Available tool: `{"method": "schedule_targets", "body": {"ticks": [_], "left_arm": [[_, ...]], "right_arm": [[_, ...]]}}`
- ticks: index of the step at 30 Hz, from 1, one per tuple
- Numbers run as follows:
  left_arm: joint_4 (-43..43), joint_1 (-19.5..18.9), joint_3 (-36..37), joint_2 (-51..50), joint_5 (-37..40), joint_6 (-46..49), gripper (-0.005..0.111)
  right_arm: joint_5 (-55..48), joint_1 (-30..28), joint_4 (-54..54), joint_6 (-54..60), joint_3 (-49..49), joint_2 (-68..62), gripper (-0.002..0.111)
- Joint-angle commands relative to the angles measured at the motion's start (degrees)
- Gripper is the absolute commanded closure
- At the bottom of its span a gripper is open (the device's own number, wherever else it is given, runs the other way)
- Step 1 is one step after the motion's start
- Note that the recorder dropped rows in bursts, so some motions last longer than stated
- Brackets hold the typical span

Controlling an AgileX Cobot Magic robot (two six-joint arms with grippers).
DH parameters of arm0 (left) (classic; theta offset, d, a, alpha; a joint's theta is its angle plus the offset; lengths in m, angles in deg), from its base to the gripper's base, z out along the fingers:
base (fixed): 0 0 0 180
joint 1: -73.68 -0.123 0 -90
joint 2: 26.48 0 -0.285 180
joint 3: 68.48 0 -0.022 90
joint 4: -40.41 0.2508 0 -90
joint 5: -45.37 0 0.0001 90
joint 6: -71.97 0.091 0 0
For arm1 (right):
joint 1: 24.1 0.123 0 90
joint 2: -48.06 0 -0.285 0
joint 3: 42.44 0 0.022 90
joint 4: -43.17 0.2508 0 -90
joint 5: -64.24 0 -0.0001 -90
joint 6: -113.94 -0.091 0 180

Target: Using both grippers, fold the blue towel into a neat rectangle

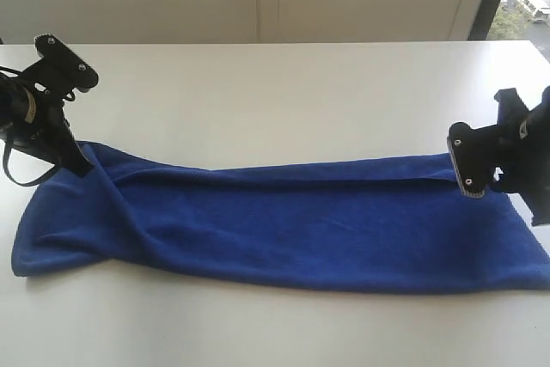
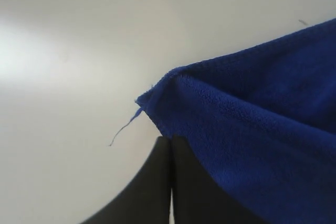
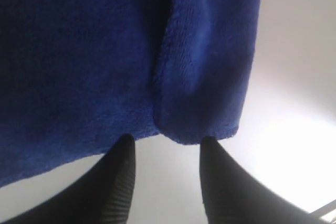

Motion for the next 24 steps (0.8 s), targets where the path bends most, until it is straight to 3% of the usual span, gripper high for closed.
{"method": "schedule_targets", "body": {"ticks": [1, 9, 12, 17, 24], "left_arm": [[-0.2, 0.3, 0.2, 0.1, -0.6, -0.7, 0.107], [-0.2, 0.3, 0.2, 0.1, -1.3, -0.7, 0.107], [-0.2, 0.3, 0.2, 0.1, -1.1, -0.7, 0.107], [-0.2, 0.3, 0.2, 0.1, -1.1, -0.7, 0.107], [-0.2, 0.3, 0.2, 0.1, -0.9, -0.7, 0.107]], "right_arm": [[1.6, 0.0, -0.5, 0.7, -0.4, -0.2, 0.069], [3.1, 0.0, -0.5, 0.7, -0.4, -2.7, 0.071], [4.3, 0.0, -0.5, 0.7, -0.4, -2.8, 0.079], [3.9, 0.0, -0.5, 0.7, -0.4, -3.1, 0.106], [4.1, 0.0, -0.5, 0.6, -0.2, -0.9, 0.108]]}}
